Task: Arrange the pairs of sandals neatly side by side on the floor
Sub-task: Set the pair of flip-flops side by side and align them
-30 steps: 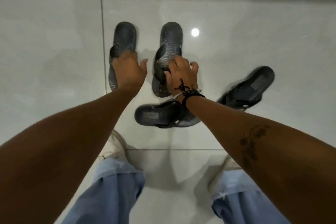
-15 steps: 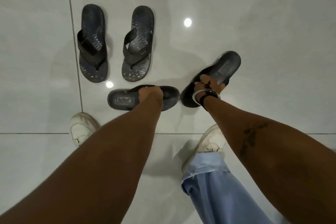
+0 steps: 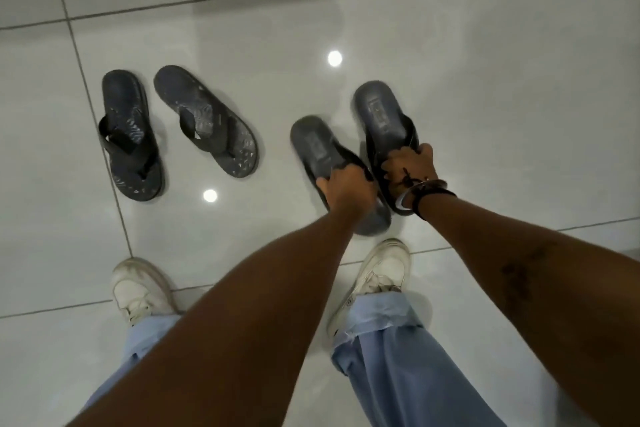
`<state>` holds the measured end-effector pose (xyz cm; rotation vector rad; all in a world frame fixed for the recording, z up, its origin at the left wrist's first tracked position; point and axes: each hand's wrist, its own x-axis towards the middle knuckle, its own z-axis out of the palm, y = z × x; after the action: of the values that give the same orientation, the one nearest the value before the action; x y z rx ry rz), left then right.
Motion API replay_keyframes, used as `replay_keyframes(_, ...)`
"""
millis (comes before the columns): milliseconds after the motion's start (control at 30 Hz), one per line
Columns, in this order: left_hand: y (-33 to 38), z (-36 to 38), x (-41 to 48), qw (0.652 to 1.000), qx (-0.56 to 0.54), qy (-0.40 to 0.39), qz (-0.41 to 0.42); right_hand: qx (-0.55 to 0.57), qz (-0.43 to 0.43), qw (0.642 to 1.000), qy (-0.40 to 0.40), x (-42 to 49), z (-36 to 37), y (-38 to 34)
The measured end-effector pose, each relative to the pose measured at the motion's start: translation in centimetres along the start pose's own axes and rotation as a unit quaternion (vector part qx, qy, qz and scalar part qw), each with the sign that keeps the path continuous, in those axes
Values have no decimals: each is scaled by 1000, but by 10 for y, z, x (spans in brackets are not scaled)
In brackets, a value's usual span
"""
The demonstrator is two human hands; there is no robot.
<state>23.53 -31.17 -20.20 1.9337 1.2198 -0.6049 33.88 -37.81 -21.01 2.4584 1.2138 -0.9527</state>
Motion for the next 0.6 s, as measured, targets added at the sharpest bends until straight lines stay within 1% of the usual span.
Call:
replay_keyframes(100, 9, 5, 30, 995, 78, -1, 59, 56, 28, 998, 9, 14, 6, 9)
replay_keyframes(133, 8, 8, 38, 992, 101, -3, 73, 48, 16, 999, 17, 18, 9, 10)
replay_keyframes(200, 2, 9, 45, 987, 130, -3, 98, -2, -4, 1000, 23, 22, 13, 9)
replay_keyframes(333, -16, -3, 55, 975, 146, -3, 165, 4, 13, 998, 59, 25, 17, 0)
replay_keyframes(367, -21, -9, 54, 972, 143, 17, 185, 9, 20, 997, 74, 23, 16, -5)
replay_keyframes(400, -25, -17, 52, 971, 126, 55, 195, 13, 25, 995, 100, 22, 15, -10)
replay_keyframes(433, -32, -27, 50, 973, 96, 106, 183, 18, 25, 992, 121, 22, 10, -18)
replay_keyframes(467, -40, -38, 49, 972, 64, 164, 154, 17, 17, 989, 146, 23, 4, -28)
replay_keyframes(533, -67, -66, 54, 962, 32, 267, 54, 10, -25, 982, 187, 29, -7, -56)
replay_keyframes(600, -111, -102, 62, 951, 28, 299, -73, -12, -126, 974, 190, 44, -17, -100)
